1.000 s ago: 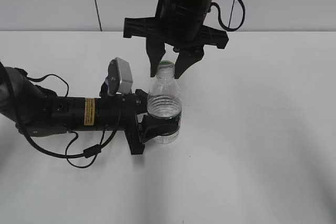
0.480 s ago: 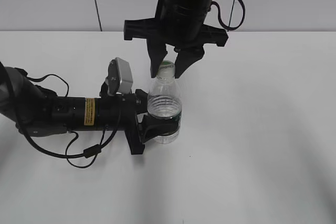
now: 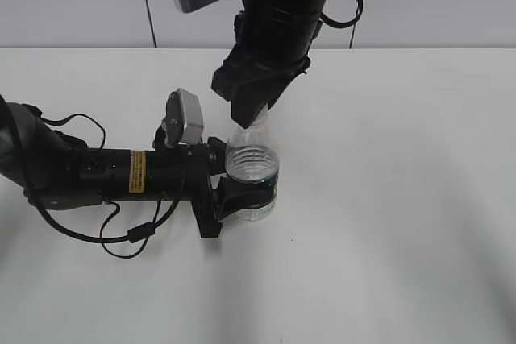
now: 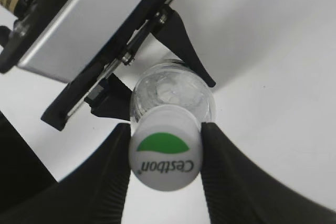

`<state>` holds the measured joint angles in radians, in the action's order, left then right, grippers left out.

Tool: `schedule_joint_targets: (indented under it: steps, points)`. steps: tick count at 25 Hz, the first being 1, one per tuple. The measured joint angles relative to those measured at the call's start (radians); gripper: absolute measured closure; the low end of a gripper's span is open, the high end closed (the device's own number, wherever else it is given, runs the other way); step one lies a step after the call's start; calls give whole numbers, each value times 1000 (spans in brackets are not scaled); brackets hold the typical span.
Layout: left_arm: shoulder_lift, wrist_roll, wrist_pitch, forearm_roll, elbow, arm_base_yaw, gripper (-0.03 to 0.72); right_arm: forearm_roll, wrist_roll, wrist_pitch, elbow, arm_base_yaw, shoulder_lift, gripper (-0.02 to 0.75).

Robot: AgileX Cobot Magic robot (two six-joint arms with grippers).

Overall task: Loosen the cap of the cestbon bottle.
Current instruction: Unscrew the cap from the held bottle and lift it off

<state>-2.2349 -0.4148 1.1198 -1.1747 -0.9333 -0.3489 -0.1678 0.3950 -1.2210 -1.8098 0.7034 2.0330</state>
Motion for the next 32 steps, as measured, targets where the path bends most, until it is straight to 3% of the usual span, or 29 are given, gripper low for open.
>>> schedule_joint_targets:
  steps: [19, 32]
  points:
    - [0, 0, 0, -13, -1, 0, 315, 1, 797, 0, -1, 0, -3, 428]
    - [0, 0, 0, -19, -5, 0, 315, 1, 1069, -1, -1, 0, -3, 428]
